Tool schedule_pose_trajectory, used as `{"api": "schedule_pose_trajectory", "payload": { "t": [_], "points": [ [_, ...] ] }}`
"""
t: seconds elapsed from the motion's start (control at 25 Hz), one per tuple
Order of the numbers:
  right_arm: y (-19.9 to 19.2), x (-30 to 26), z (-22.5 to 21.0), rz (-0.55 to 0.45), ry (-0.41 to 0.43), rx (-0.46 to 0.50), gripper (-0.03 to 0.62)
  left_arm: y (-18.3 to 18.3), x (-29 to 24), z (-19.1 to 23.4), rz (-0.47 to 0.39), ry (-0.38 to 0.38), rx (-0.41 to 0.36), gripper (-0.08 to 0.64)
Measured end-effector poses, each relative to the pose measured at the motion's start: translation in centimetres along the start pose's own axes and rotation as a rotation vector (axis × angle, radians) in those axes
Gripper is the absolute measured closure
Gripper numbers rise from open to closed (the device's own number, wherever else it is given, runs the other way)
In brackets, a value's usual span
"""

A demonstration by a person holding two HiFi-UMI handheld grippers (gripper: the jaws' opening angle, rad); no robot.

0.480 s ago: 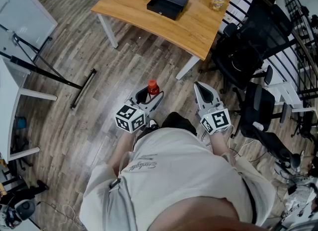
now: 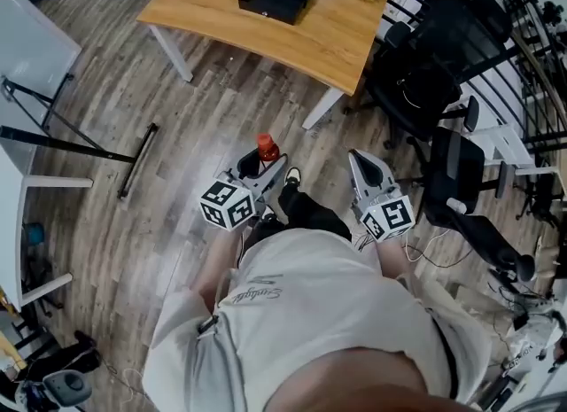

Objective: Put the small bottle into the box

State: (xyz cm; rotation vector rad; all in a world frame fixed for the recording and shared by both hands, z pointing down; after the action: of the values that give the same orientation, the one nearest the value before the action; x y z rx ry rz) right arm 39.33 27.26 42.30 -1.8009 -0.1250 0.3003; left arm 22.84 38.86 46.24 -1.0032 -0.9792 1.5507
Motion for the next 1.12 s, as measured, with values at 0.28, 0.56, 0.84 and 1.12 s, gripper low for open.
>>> {"api": "schedule_pose_trajectory", "payload": {
  "t": [0.28,0.56,0.84,1.12],
  "points": [
    [-1.1,-4.3,-2.7,0.016,0.042,-0.017,0.597,1.2,-3.7,3.1,0.057,0.021,0.016,0.334],
    [2.0,-13.1,-5.5,-0.028,0.195,0.086,0.597,7.1,-8.8,7.9,0.047,0.064,-0.052,0.334],
    [3.4,-19.6,-10.7,-0.072,0.252,-0.060,0.597,11.1,-14.4,12.1,0.068,0.129,-0.072,0.334],
    [3.6,-22.5,-13.6,-0.062,0.254,-0.134,0.597,14.3,-14.4,14.7,0.001,0.236,-0.025,0.334]
  ]
}}
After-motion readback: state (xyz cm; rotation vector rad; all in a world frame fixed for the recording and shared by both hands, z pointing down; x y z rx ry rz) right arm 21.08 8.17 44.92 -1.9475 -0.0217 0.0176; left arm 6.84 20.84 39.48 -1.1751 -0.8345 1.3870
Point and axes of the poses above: the fingertips, and each gripper's own axes: x backward along the fingers, z to its left, y out of its top, the point moved 3 cm from there along x, backward along the fingers, and after that the axes turned 12 degrees about -x, right-handed, at the moved point
